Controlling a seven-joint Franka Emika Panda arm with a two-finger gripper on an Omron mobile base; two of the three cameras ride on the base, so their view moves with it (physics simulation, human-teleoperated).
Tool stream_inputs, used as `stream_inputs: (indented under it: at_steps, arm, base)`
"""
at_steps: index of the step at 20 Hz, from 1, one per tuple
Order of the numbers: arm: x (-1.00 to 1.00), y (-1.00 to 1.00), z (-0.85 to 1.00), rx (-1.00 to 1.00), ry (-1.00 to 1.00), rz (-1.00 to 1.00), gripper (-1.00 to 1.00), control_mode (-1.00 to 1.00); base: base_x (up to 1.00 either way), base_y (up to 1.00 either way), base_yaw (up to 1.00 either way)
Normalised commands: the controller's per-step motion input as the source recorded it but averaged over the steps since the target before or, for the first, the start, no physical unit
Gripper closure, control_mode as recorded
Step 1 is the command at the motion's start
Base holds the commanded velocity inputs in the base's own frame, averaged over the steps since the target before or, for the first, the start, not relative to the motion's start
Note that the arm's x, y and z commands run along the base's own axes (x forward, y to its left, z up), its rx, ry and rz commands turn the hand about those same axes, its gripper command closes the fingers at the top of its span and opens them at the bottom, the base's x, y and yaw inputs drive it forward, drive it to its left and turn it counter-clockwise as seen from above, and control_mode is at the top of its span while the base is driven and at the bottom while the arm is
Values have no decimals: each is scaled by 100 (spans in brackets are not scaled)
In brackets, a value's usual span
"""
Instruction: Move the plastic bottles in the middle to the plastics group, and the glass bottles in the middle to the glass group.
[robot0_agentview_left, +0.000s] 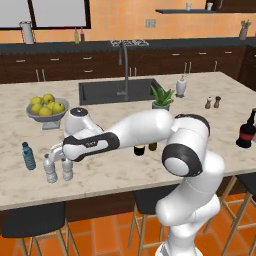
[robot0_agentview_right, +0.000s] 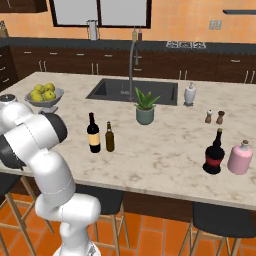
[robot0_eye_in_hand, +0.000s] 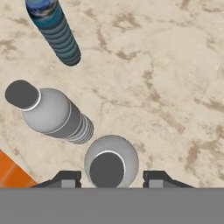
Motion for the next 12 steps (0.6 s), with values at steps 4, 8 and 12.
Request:
stream_inputs:
  at_steps: [4,8,12]
  arm:
    - [0,0,0,0,0,0,-100,-100]
    - [0,-3,8,0,0,0,-100,-100]
    - [-14,-12,41,2,-1,0,-100,-100]
  base:
    - [0,0,0]
    - [0,0,0]
    - [0,0,0]
